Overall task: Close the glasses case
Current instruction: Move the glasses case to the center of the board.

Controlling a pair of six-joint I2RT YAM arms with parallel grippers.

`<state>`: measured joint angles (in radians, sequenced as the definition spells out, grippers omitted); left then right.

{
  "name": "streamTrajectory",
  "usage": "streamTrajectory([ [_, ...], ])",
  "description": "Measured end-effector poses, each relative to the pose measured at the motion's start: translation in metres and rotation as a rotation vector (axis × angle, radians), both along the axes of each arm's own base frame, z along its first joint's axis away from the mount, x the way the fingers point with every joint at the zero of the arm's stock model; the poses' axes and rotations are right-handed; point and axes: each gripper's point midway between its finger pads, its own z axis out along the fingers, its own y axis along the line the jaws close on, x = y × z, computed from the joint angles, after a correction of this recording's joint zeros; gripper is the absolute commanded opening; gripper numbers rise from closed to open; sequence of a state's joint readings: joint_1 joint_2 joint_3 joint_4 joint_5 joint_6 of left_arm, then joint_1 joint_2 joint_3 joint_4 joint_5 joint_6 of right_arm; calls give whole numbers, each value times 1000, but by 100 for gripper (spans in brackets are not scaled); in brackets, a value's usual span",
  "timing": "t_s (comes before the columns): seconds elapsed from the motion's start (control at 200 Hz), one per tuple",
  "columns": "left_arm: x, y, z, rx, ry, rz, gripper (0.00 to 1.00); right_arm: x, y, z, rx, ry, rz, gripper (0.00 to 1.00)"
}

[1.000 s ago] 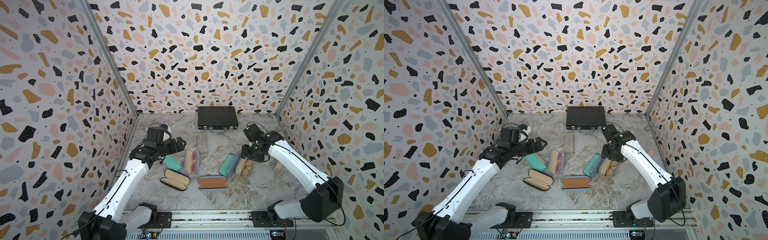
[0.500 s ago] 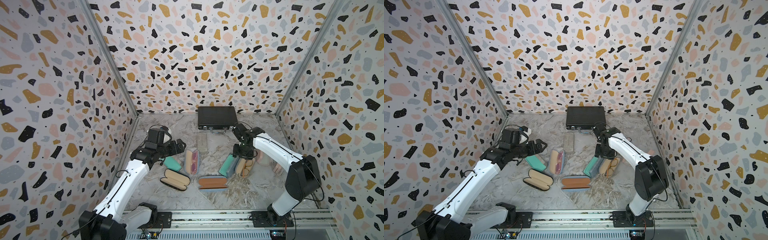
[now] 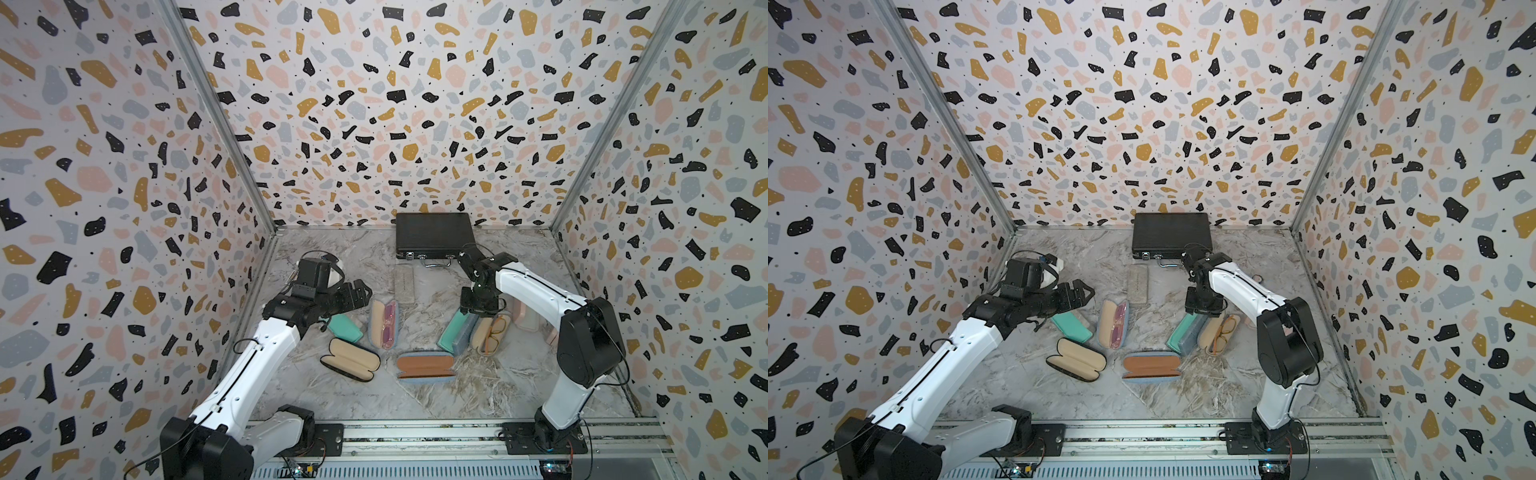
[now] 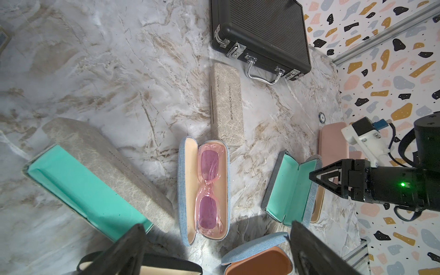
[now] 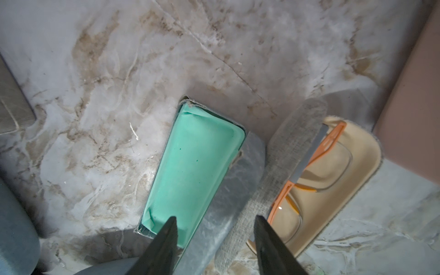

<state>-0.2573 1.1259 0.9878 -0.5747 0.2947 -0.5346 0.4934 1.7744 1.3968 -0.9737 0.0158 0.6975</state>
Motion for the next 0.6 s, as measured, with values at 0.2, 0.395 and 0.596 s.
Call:
streamTrajectory([
  [0.2,1,1,-3,7,8,3,94,1,2,-8,-1,18,4,45],
  [0.395,2,1,-4,14,5,0,94,1,2,-12,-6,30,5,38],
  [0.596,2,2,-5,26,3,-2,94,7,7,-12,7,23,7,30],
])
